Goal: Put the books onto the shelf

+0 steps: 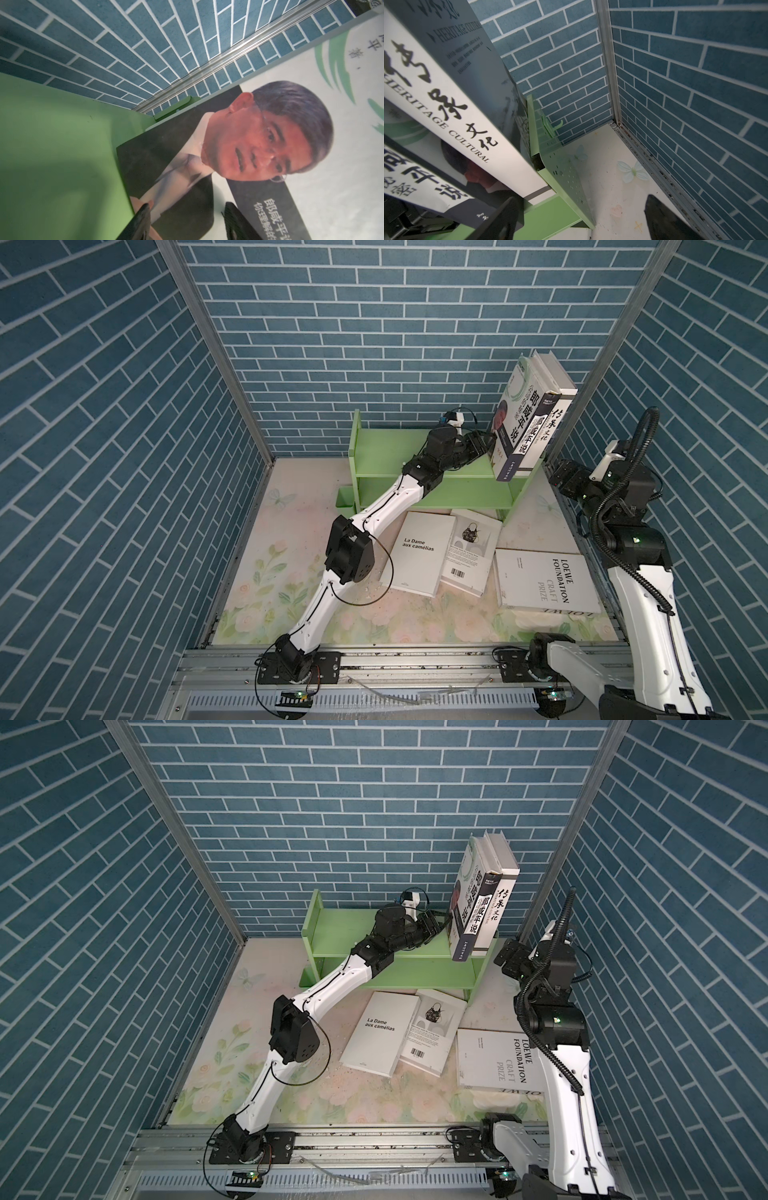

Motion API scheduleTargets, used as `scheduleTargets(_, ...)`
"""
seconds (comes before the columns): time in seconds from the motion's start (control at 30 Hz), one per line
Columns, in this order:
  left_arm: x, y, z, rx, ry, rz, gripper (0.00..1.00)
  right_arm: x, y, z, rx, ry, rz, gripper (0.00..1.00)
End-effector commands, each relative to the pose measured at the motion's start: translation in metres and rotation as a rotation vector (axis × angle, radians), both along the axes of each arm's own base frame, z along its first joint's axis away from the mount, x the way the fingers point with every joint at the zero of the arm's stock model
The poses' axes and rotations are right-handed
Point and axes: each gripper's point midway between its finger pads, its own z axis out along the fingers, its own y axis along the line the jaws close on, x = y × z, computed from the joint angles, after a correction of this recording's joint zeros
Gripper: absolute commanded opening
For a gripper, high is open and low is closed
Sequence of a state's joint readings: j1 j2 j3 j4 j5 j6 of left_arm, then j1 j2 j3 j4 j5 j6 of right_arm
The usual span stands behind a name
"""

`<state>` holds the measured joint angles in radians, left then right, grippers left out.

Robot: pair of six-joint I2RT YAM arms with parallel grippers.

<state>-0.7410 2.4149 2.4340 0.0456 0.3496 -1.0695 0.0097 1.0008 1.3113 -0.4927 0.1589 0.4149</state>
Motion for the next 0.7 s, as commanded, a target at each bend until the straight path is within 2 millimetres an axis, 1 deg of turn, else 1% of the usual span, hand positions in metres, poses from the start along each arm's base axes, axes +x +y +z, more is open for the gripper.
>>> scheduleTargets(0.0, 0.0, -0.012, -0.028, 0.022, 0.04, -0.014, 0.59, -0.001, 0.001, -0.002, 0.027, 0.01, 0.005, 0.95)
scheduleTargets(0.13, 0.003, -0.013, -0.032, 0.011, 0.047, 0.003, 0.59, -0.001, 0.005, -0.004, 0.035, 0.016, 0.028, 0.95)
scheduleTargets(0.2, 0.004, -0.014, -0.032, 0.009, 0.044, 0.012, 0.59, 0.0, 0.014, -0.003, 0.047, 0.006, 0.079, 0.95)
scheduleTargets(0.27, 0.005, -0.013, -0.031, 0.005, 0.04, 0.02, 0.6, 0.003, 0.031, -0.003, 0.053, -0.005, 0.18, 0.95)
scheduleTargets(0.33, 0.006, -0.013, -0.03, 0.004, 0.038, 0.025, 0.6, 0.006, 0.043, -0.006, 0.052, 0.0, 0.257, 0.96)
scheduleTargets(0.47, 0.005, -0.015, -0.029, 0.001, 0.034, 0.023, 0.6, 0.013, 0.054, -0.019, 0.062, 0.035, 0.322, 0.98)
scheduleTargets(0.6, 0.002, -0.018, -0.033, 0.006, 0.041, 0.013, 0.6, 0.021, 0.07, -0.03, 0.106, 0.082, 0.409, 0.97)
scheduleTargets(0.67, 0.001, -0.02, -0.035, -0.005, 0.065, 0.009, 0.6, 0.023, 0.072, -0.035, 0.125, 0.1, 0.417, 0.96)
